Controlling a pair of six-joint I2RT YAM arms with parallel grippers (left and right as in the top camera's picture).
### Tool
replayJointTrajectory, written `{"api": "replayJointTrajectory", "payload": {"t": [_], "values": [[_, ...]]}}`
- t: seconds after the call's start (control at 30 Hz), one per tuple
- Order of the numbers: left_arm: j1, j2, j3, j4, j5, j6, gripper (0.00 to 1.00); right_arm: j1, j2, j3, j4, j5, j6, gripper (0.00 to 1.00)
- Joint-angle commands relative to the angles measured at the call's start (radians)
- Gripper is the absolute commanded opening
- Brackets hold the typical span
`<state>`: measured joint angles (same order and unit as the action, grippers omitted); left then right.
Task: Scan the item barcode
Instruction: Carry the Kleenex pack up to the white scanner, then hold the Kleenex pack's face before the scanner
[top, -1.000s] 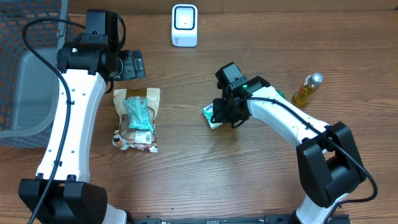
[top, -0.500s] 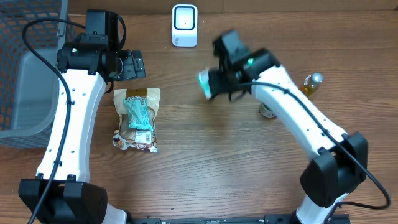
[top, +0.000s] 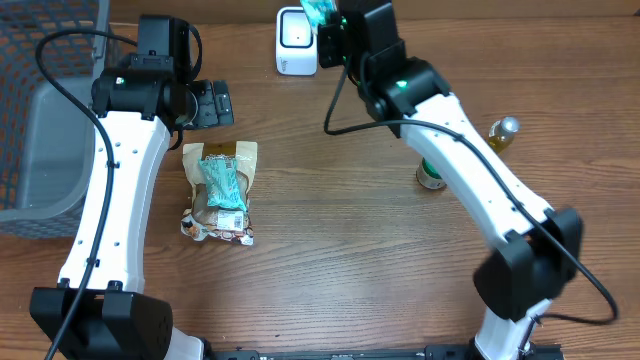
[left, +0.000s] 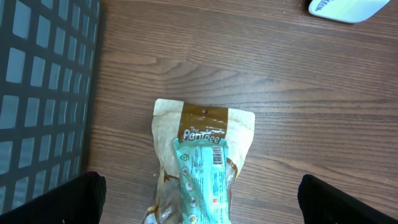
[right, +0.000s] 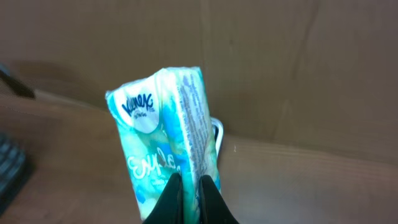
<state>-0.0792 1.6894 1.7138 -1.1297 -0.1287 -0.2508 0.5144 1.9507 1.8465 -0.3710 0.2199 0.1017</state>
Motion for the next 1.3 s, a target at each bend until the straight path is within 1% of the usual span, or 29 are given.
{"api": "replayJointTrajectory", "payload": {"t": [0.0, 0.17, 0.33, 0.47, 0.63, 0.73, 0.97, 1.27], "values": [[-0.007, -0.003, 0.019, 0.004, -0.009, 0.019, 1.00, 0.008, 0.094, 0.011, 0.090, 0.053, -0.133, 0.04], [-0.007, -0.003, 0.019, 0.004, -0.009, 0.019, 1.00, 0.008, 0.203, 0.011, 0.299, 0.063, -0.299, 0.04], [-0.007, -0.003, 0.019, 0.004, -0.009, 0.019, 1.00, 0.008, 0.288, 0.011, 0.476, 0.154, -0.413, 0.04], [-0.007, -0.003, 0.019, 0.004, -0.009, 0.019, 1.00, 0.007, 0.333, 0.011, 0.542, 0.154, -0.461, 0.04], [-0.007, -0.003, 0.019, 0.004, -0.009, 0.019, 1.00, 0.007, 0.391, 0.011, 0.584, 0.154, -0.558, 0.04], [-0.007, -0.003, 0.019, 0.004, -0.009, 0.019, 1.00, 0.007, 0.436, 0.011, 0.640, 0.153, -0.628, 0.04], [-0.007, -0.003, 0.019, 0.004, -0.009, 0.019, 1.00, 0.007, 0.501, 0.011, 0.719, 0.146, -0.635, 0.04], [-0.007, -0.003, 0.019, 0.004, -0.009, 0.019, 1.00, -0.007, 0.531, 0.011, 0.710, 0.134, -0.634, 0.04]]}}
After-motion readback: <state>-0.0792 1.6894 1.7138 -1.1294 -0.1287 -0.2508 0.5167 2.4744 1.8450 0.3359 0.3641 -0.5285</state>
